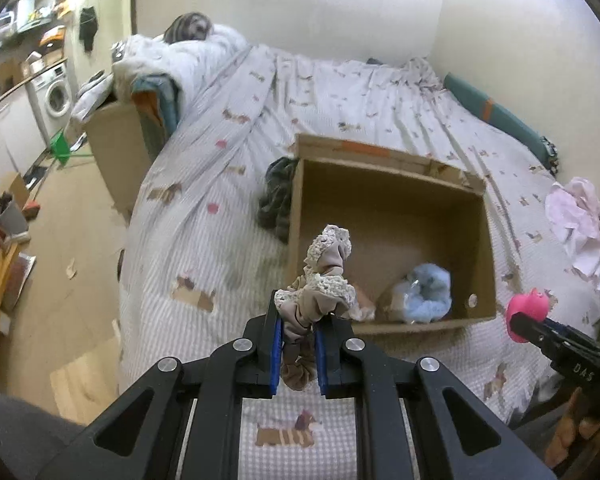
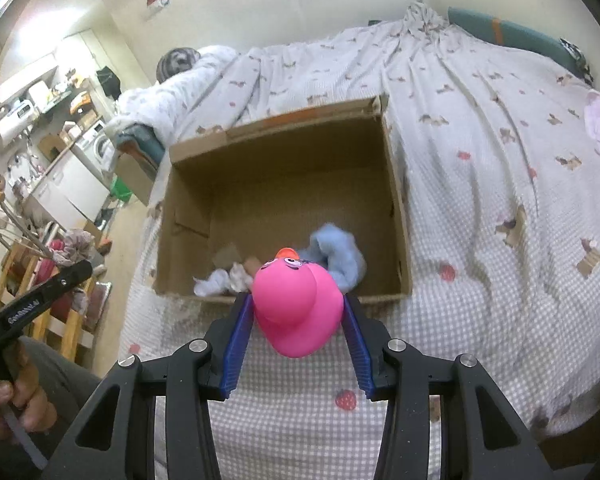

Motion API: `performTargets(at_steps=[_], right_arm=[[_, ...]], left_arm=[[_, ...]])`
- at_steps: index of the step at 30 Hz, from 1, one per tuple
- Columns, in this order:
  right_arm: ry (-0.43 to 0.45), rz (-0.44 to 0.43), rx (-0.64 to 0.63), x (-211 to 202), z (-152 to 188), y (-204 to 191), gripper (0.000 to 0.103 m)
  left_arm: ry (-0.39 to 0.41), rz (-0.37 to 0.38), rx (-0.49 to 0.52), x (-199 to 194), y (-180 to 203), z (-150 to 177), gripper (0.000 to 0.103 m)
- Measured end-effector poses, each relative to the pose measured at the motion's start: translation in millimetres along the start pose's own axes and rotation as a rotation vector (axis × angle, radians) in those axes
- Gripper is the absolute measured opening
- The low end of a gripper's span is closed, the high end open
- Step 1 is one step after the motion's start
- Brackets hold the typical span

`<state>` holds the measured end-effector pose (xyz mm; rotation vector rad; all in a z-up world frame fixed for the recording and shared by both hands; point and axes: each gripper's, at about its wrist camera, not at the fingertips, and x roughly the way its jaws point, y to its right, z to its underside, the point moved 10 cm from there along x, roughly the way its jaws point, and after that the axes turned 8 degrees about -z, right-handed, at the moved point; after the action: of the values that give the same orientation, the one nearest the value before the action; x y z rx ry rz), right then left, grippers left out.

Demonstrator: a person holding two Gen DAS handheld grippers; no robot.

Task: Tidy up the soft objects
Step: 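Carry the pink duck and scrunchie over the box with both grippers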

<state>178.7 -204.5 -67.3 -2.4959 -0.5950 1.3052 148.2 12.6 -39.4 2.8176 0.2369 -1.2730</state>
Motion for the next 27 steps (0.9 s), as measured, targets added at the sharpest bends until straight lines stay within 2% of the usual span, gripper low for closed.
performTargets(at_steps=[4, 7, 15, 20, 24, 27], right_arm=[[0.023, -0.044, 0.022, -5, -18, -3, 0.048], [0.043, -0.062, 0.042, -6, -32, -4, 0.048], [0.069, -0.063, 0.023, 13, -63, -2, 0.048], [0.061, -0.058, 0.041, 33, -62, 7, 0.048], [0.014, -0.054, 0.098, 54, -50, 18, 0.048], [-0.017, -0.034, 0.092, 66, -44, 20, 0.048]], left_arm=[[0.013, 0.019, 0.001, 5, 7, -17, 0.012], [-0.016, 0.076, -0.015, 12, 16, -27, 0.012], [0.048, 0.056, 0.044, 26, 37, -56, 0.012], [0.032, 0.055, 0.066, 49, 47, -56, 0.012], [0.009, 0.048, 0.078, 73, 52, -46, 0.012], [-0.021, 0.057, 0.086, 91, 58, -35, 0.012]])
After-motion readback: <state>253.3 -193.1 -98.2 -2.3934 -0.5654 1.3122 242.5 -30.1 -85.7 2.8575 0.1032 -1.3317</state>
